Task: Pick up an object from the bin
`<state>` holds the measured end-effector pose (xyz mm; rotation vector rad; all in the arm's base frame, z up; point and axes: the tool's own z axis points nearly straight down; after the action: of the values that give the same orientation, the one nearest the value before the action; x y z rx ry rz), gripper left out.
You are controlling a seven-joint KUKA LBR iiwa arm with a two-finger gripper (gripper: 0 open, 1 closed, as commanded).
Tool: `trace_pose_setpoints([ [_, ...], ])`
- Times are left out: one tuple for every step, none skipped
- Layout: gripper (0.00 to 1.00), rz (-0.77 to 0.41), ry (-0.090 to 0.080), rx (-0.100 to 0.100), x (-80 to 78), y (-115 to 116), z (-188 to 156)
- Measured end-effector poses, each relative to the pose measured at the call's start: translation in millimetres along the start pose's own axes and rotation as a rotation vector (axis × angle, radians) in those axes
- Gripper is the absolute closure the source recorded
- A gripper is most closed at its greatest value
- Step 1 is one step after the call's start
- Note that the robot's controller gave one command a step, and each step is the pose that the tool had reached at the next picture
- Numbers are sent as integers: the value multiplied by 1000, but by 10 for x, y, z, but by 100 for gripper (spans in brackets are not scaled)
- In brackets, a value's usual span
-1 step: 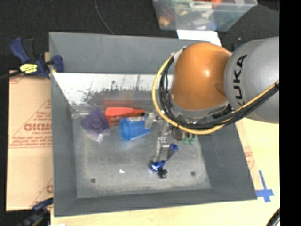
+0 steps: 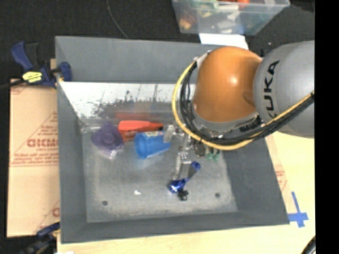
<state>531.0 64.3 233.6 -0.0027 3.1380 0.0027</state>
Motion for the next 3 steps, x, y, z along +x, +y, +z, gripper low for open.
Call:
trace_pose_setpoints([
  [0, -171, -14, 1, -867, 70, 1112],
  [0, -143, -11, -1, -988, 31, 760],
  [0, -61, -7, -1, -897, 31, 1217],
])
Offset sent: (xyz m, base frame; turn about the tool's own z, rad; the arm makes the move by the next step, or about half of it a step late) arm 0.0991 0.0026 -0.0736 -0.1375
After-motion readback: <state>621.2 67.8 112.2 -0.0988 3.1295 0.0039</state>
